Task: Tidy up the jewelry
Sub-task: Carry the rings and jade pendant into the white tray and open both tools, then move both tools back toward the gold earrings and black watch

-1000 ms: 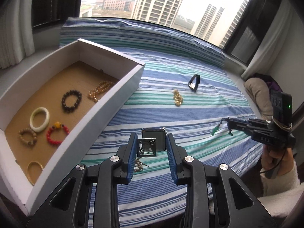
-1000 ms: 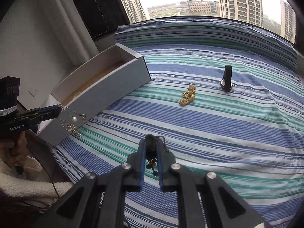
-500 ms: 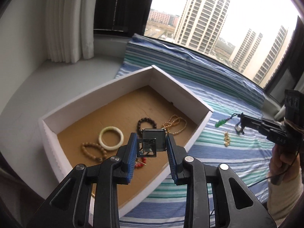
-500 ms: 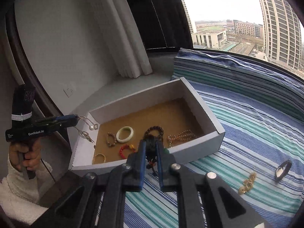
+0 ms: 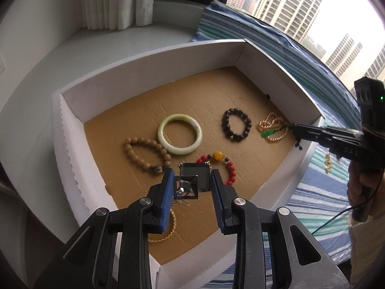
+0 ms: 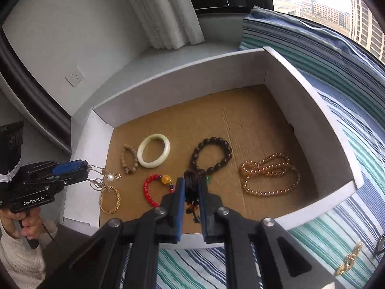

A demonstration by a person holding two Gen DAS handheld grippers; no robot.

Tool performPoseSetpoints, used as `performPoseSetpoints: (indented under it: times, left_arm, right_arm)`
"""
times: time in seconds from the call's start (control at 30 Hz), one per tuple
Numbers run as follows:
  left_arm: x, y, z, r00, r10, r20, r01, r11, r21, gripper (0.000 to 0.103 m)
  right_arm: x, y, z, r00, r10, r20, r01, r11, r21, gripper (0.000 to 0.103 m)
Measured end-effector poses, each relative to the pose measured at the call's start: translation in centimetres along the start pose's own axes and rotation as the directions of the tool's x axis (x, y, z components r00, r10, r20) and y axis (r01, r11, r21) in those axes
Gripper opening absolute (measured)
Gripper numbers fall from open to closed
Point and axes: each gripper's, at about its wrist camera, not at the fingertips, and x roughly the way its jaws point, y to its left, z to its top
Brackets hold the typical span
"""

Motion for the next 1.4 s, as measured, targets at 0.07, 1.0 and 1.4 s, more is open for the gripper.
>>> performPoseSetpoints:
  times: [0.07,1.0,1.4]
  left_arm:
    - [0.7,-0.3,-0.3,0.999,0.031,-0.015,-0.031,0.999,0.015,0.032]
    - [0.1,-23.0,-9.0,0.973,-0.231,-0.010,0.221,0.918,0.330,0.092]
    - [2.0,-24.3,-11.3,0.983,-0.181,0.009,0.167,0.927,0.337,0.092]
  right_arm:
    - [0.9,-0.3,-0.3,0.999,0.011,-0.034,-0.011,1.000,0.015,0.019]
    - [-17.8,-8.0,-25.8,0.872,-0.479,0.098,0.425,0.842,0.334,0.075]
    - [-17.5,-10.4,-32.3,0.883,-0.466,0.055,0.377,0.775,0.507,0.075]
